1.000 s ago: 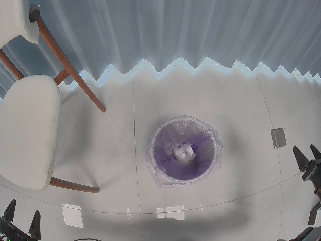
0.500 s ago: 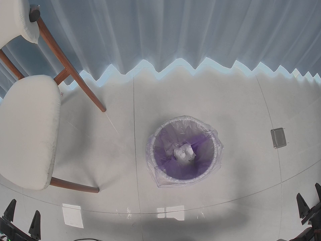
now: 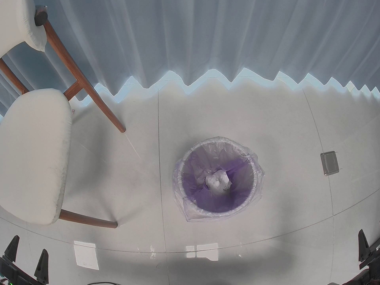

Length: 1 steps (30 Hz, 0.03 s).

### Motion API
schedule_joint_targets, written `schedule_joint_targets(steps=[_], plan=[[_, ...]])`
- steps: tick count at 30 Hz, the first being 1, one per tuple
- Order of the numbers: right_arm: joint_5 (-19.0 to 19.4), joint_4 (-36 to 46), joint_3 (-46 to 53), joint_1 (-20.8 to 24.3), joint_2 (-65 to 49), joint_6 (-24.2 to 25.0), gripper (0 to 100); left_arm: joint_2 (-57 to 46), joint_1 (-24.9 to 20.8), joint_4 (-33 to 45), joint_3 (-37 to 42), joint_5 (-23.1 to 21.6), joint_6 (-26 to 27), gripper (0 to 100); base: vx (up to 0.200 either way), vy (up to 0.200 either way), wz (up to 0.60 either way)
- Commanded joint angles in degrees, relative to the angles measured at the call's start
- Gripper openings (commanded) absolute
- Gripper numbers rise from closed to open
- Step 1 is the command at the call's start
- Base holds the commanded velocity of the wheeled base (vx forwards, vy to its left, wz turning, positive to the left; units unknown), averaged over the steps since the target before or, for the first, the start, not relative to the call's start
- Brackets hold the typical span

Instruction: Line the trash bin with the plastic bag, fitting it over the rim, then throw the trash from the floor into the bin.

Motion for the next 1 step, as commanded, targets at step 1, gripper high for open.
schedule_joint_targets(steps=[1], plan=[[0.0,0.1,1.0,0.0,-1.1,-0.1,100,-0.9,0.0,0.0,0.9,0.0,-0.1,100,0.0,0.0,0.0]])
